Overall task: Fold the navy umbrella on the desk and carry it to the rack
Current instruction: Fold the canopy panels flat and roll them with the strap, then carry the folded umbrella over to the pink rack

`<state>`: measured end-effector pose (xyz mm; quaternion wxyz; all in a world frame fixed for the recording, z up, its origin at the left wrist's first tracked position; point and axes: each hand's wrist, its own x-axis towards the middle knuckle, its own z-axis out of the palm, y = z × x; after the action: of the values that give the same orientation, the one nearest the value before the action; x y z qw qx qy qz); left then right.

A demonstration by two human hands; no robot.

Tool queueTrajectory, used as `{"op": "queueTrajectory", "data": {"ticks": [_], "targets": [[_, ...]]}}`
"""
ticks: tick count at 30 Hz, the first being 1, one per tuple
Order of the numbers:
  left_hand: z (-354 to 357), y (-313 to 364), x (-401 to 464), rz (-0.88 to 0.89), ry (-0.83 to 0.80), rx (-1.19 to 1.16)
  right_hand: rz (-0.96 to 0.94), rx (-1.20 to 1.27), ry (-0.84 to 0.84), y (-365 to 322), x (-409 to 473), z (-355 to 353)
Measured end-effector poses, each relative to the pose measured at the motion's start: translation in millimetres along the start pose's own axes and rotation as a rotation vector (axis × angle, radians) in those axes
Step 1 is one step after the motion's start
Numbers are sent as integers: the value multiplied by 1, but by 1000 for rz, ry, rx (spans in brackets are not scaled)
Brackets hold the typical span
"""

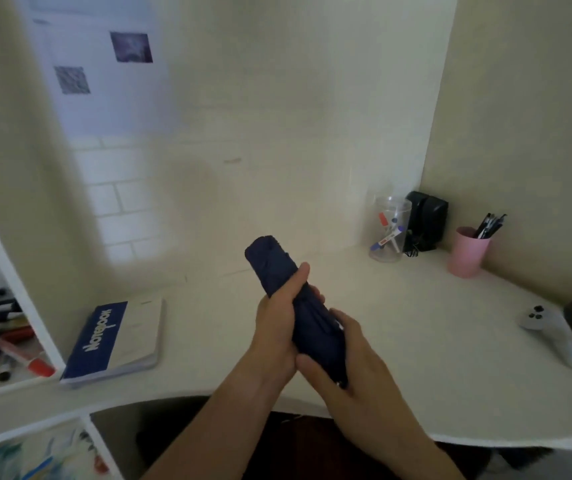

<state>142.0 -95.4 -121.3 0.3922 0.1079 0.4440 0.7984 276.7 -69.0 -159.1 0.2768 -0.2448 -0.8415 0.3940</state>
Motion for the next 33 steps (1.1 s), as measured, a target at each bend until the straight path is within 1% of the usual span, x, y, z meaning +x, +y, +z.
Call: {"op": "queueTrajectory", "data": {"ticks": [2,3,4,5,7,8,9,10,11,13,14,15,16,18,19,20,22,23,24,26,27,28,30,32,33], "targets": [[8,1,-5,4,-32,-4,-86,-146,118,5,-5,17],[10,5,-9,-6,-67,-15,-86,-142,141,3,-5,17],[10,11,-13,-16,-118,-40,-62,-76,118,2,-6,13],[8,19,-17,-18,-185,-76,-5,75,72,-1,-7,6],[0,34,-21,-4,-346,-202,230,624,-171,-9,-13,-8],[-3,38,-24,3,-421,-263,312,864,-287,-14,-17,-13],[-4,40,-26,12,-452,-280,331,966,-346,-18,-20,-17],[-2,40,-27,24,-422,-263,303,924,-346,-20,-20,-20],[1,40,-25,40,-332,-224,236,758,-299,-22,-19,-22],[7,42,-23,81,-108,-148,63,264,-97,-22,-20,-22],[9,43,-23,102,-42,-143,7,126,-15,-21,-21,-22],[8,40,-25,108,-25,-145,-6,110,3,-20,-21,-22],[8,34,-29,102,-69,-150,26,210,-18,-20,-21,-21],[9,13,-44,56,-248,-92,187,589,-117,-27,-16,-25],[10,4,-51,50,-293,-10,252,728,-155,-32,-15,-28],[11,-2,-56,64,-283,48,291,775,-176,-35,-14,-31],[15,-9,-54,87,-173,45,265,678,-178,-37,-14,-34],[18,-13,-52,80,-131,18,243,594,-151,-36,-16,-33],[24,-17,-51,69,-109,-2,231,502,-103,-33,-20,-32],[31,-28,-49,75,-90,37,248,346,47,-26,-27,-35],[32,-33,-47,83,-90,76,260,317,121,-20,-29,-42],[29,-35,-42,80,-91,111,272,317,158,-11,-30,-53],[10,-34,-26,87,-71,222,300,334,108,9,-28,-81],[-19,-32,-4,155,-22,363,371,308,7,33,-25,-104],[-33,-35,6,180,-25,446,407,284,-40,44,-22,-110]]}}
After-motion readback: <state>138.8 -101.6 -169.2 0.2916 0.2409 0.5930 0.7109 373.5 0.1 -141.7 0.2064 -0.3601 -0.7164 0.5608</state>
